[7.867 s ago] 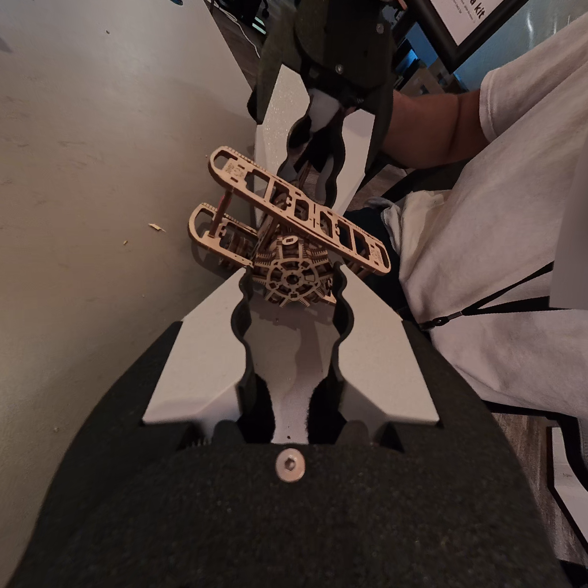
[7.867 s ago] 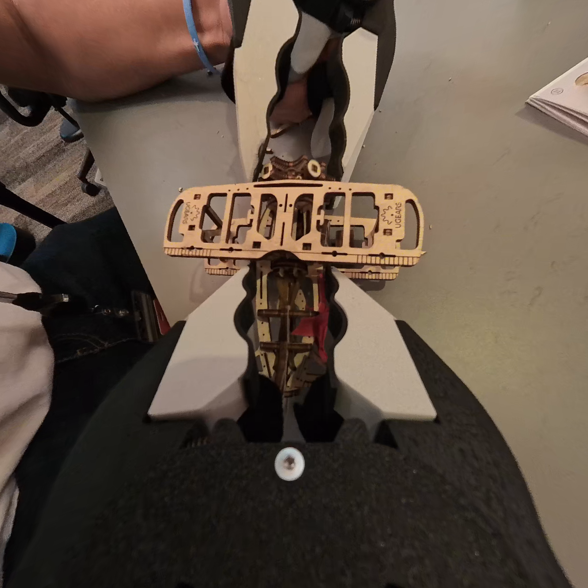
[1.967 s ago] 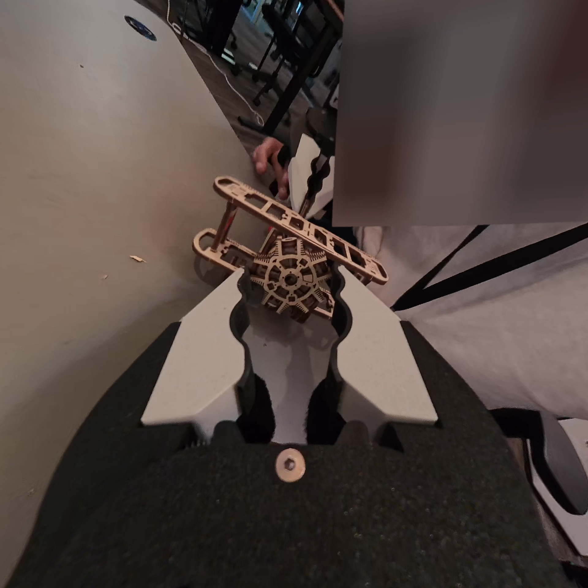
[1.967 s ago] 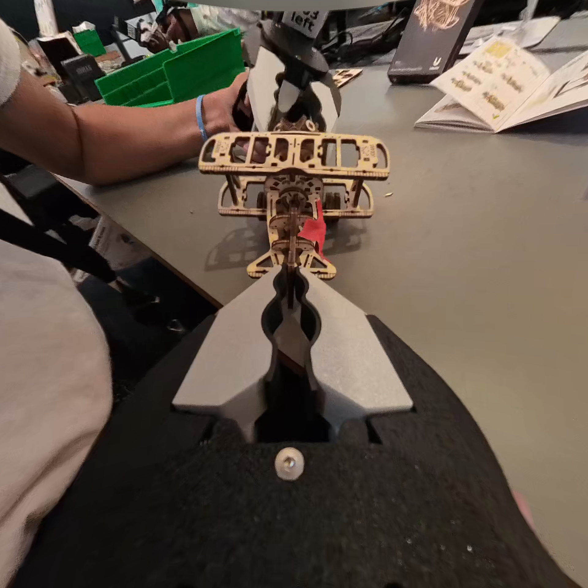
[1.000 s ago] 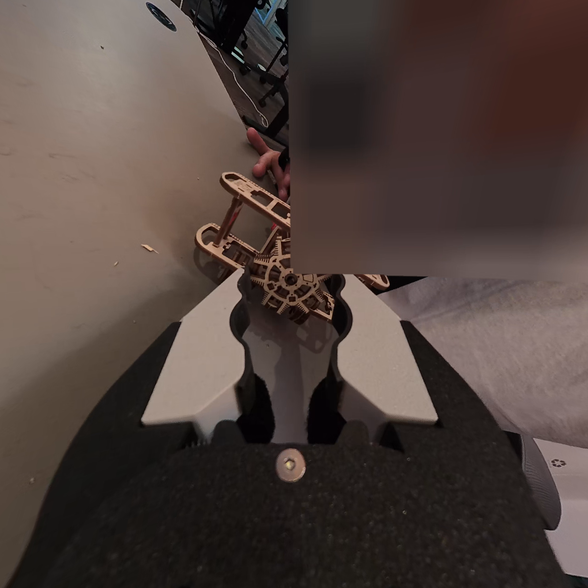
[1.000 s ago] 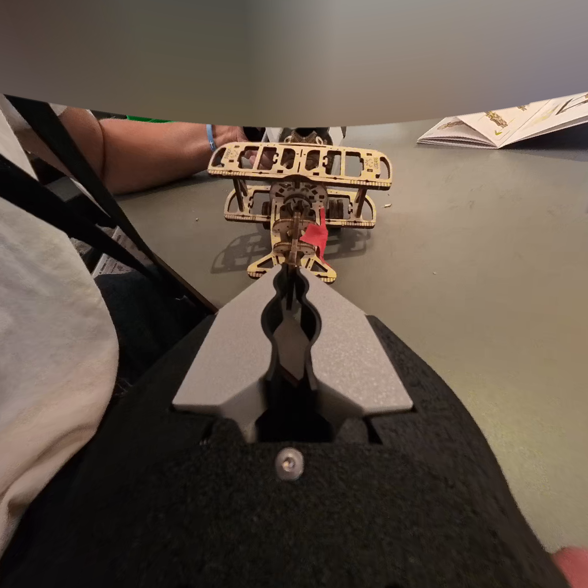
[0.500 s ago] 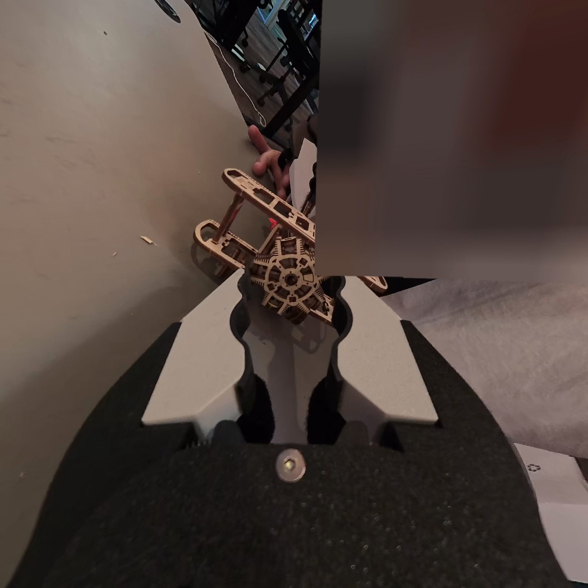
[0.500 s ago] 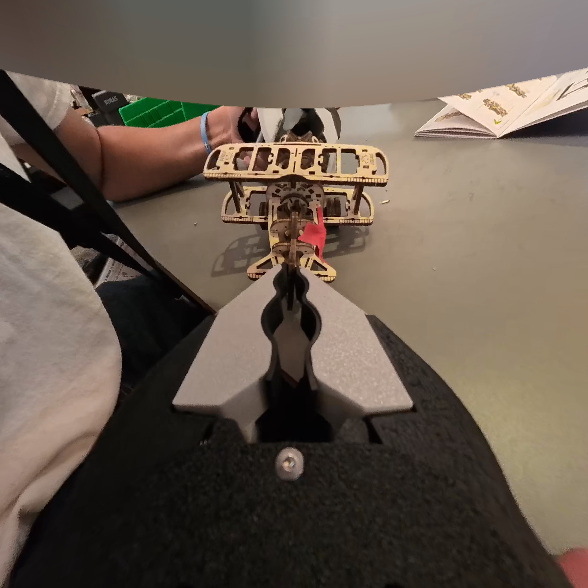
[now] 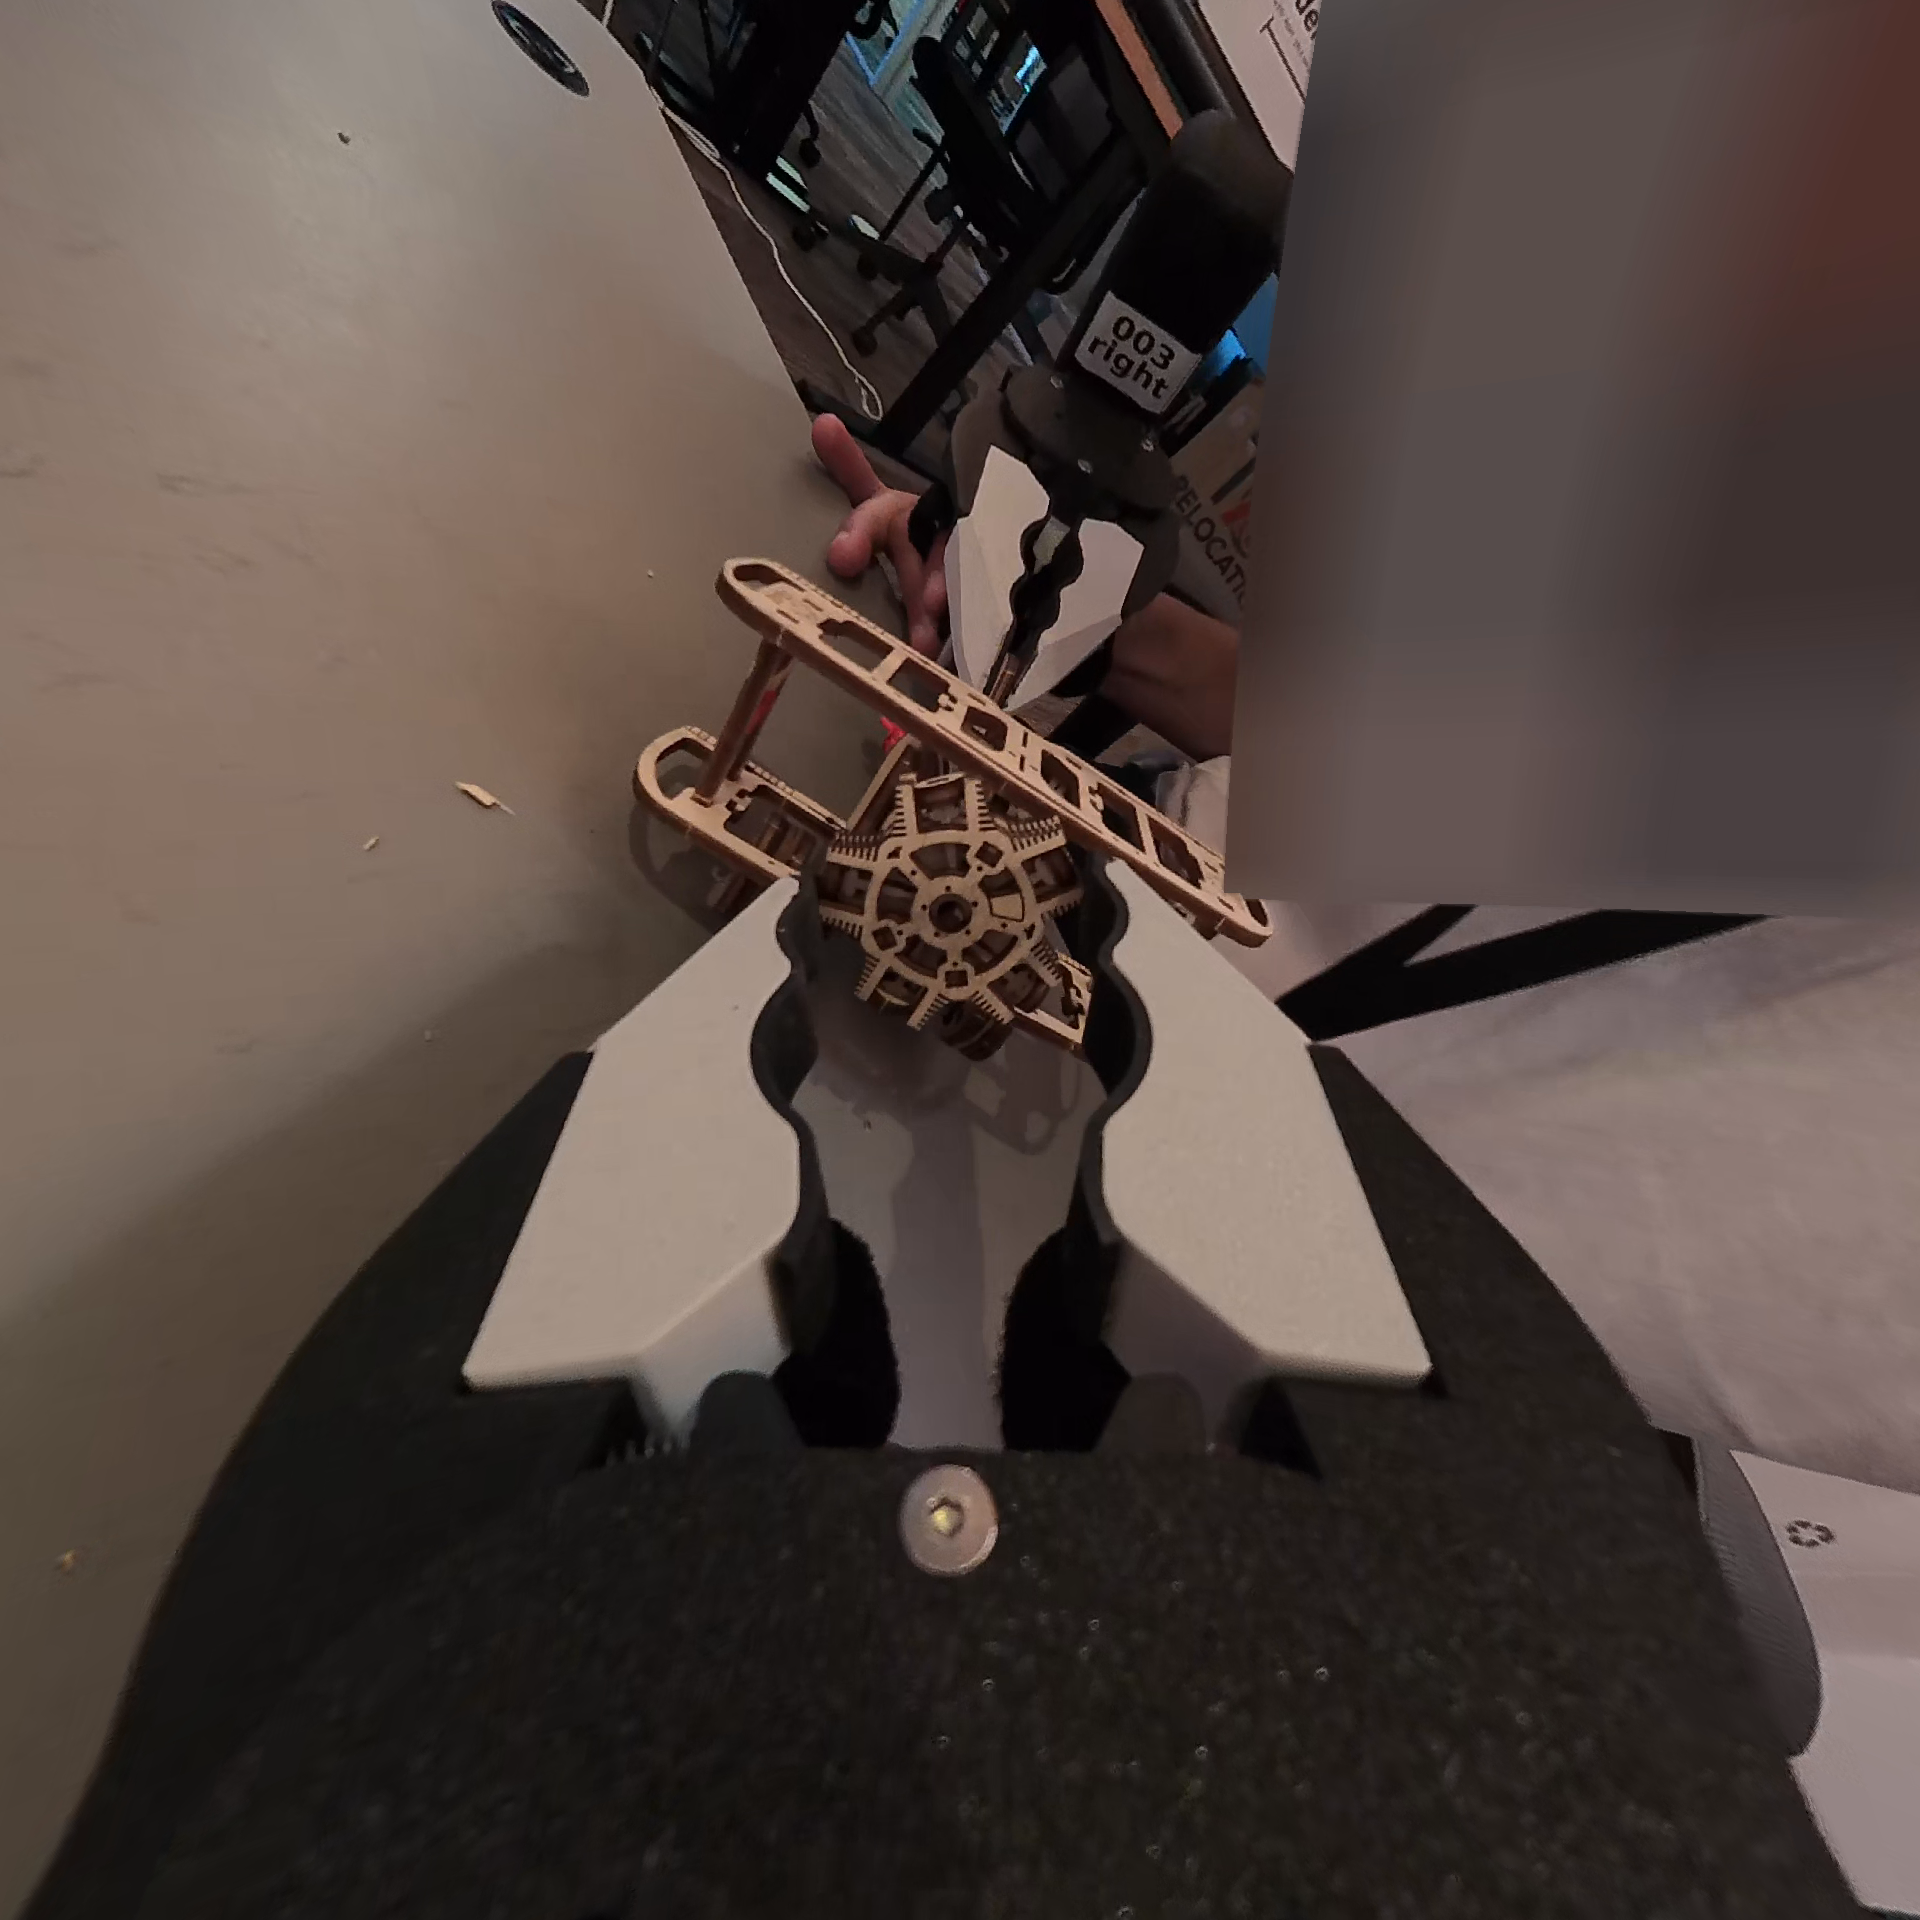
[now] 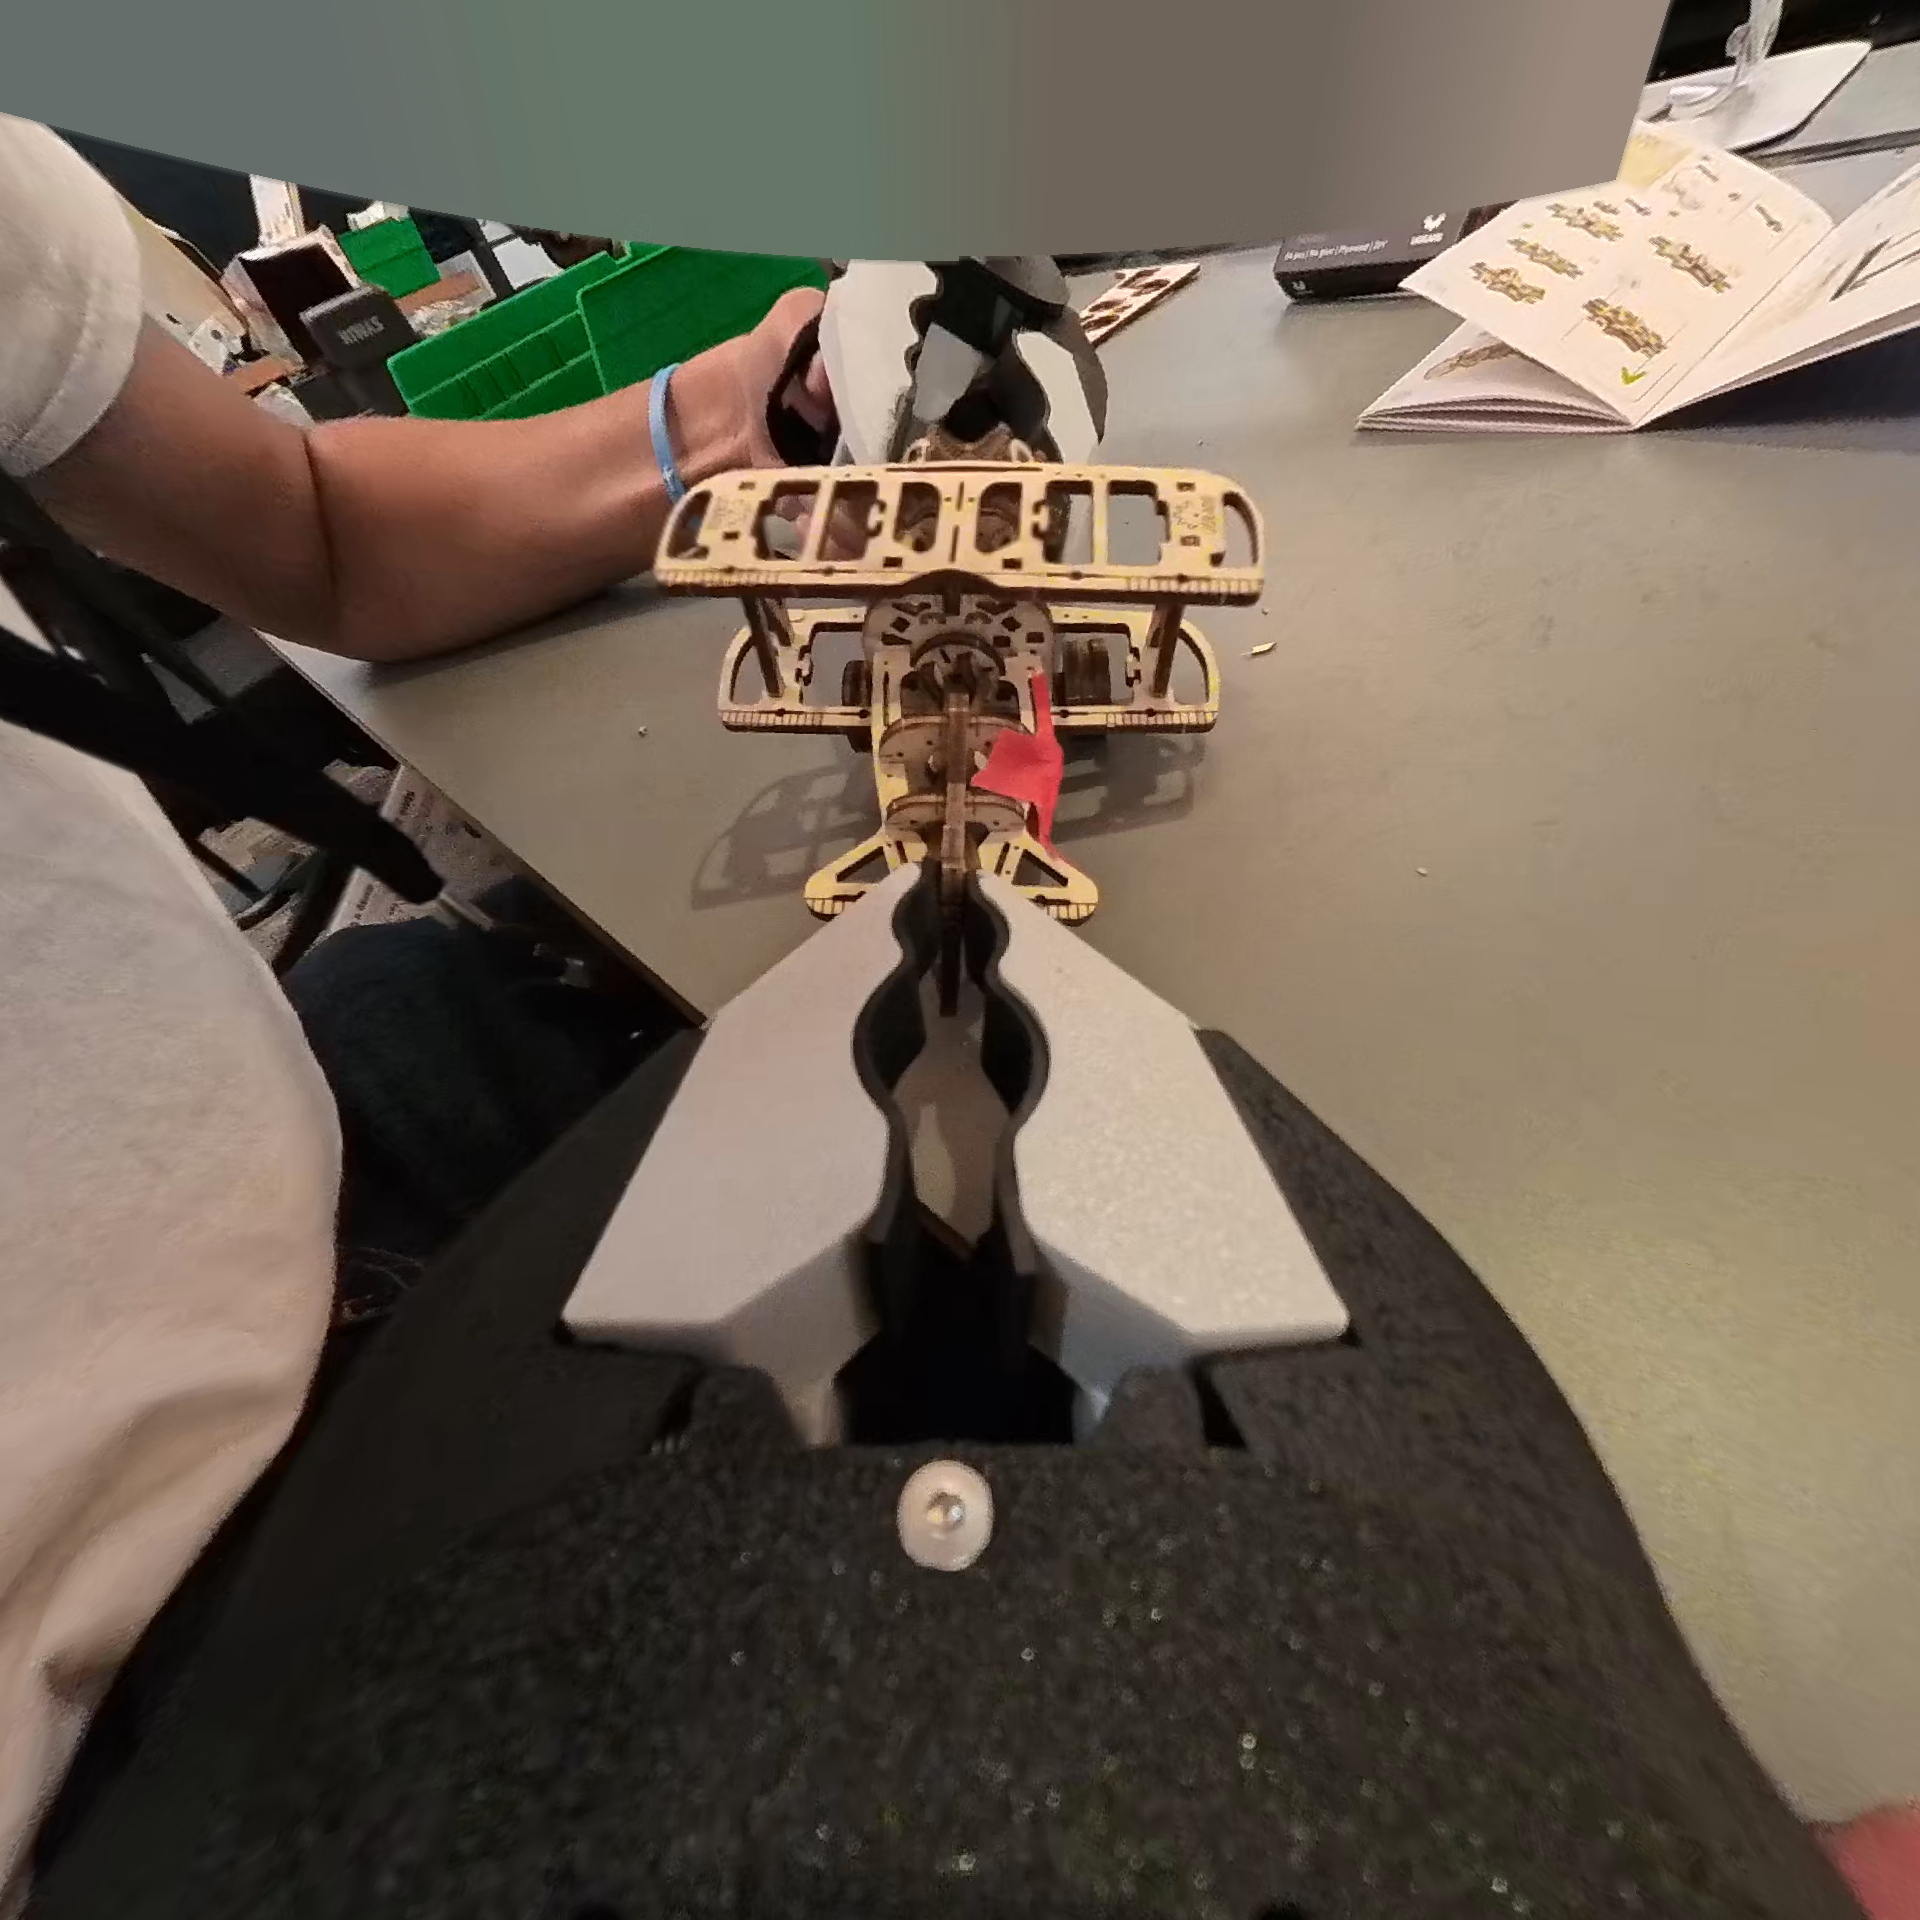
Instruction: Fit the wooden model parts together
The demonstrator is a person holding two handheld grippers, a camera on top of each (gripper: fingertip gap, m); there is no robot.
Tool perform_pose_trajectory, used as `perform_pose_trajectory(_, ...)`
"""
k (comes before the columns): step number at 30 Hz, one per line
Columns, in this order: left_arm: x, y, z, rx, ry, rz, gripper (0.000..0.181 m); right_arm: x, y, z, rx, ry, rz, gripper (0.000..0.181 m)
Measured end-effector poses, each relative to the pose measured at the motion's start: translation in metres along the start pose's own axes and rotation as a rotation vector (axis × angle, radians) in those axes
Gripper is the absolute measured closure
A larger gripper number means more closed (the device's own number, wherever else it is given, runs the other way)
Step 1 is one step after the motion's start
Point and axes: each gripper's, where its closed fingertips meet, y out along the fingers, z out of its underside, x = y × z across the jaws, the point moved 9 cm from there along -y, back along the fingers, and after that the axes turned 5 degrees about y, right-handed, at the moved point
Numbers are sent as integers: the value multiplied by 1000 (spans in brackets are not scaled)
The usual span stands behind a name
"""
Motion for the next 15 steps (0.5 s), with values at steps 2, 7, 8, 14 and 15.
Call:
perform_pose_trajectory(2, 0, 0, 0, -9, 6, -12, 134, 0, 0, 0, -2, 4, 2, 179)
perform_pose_trajectory(7, -2, 1, 0, -24, 12, -33, 134, 0, 0, 0, -5, 3, 2, 179)
perform_pose_trajectory(8, -2, 1, 0, -24, 12, -34, 134, -1, 0, 0, -4, 7, -2, 179)
perform_pose_trajectory(14, -3, 0, 1, -30, 16, -33, 134, -1, 0, 1, -14, -5, -17, 179)
perform_pose_trajectory(15, -3, -1, 1, -31, 15, -28, 134, -1, 0, 1, -14, -5, -17, 179)
